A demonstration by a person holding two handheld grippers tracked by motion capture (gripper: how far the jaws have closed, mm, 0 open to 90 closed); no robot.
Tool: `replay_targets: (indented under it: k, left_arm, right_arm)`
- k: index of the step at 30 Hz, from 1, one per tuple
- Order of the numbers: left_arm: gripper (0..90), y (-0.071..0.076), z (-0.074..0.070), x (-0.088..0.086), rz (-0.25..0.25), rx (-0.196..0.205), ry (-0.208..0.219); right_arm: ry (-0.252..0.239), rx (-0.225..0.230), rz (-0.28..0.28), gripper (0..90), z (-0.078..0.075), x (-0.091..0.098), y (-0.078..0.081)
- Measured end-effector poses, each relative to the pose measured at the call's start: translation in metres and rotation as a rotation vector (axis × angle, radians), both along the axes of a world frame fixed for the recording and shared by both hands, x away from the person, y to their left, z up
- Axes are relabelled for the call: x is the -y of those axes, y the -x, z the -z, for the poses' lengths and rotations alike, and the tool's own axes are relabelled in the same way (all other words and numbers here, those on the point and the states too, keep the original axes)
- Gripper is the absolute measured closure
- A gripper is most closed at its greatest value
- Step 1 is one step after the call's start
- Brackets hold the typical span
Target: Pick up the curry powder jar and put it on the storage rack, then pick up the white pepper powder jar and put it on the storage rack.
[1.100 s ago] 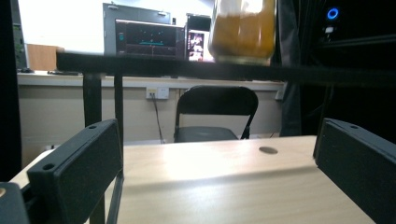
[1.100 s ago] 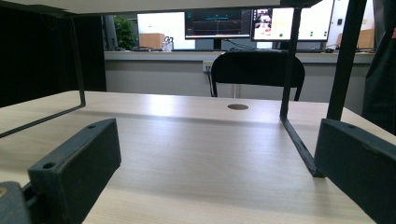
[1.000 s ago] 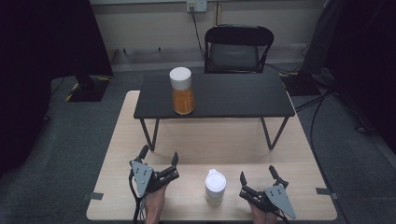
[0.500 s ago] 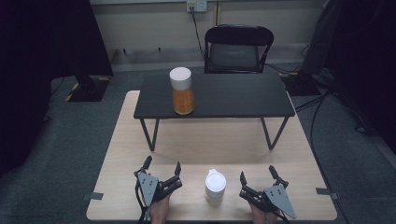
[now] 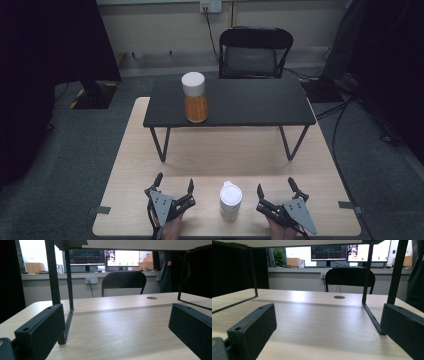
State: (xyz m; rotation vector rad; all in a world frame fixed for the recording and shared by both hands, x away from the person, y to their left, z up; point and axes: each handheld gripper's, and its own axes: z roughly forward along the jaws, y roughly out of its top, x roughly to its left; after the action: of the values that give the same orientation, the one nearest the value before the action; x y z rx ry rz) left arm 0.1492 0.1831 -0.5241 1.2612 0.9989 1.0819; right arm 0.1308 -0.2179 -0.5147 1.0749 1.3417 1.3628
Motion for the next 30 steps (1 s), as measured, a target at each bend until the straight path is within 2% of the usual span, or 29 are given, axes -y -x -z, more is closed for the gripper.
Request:
replay_targets:
  k: [5,7,30]
  left_arm:
    - [0.0,-0.0026,-0.0040,-0.0017,-0.001,-0.031,0.022]
    - [0.0,-0.0036,-0.0066,0.0001,-0.012,-0.046,0.011]
    - [0.0,-0.0037,-0.0065,0.0035,-0.036,-0.045,0.011]
  right_arm:
    - [0.000,0.000,0.000,0.0,0.0000,0.0000,0.0001]
    - [0.000,0.000,0.001,0.0,0.0000,-0.0001,0.0001]
    - [-0.001,-0.001,0.003,0.0,0.0000,-0.0003,0.0001]
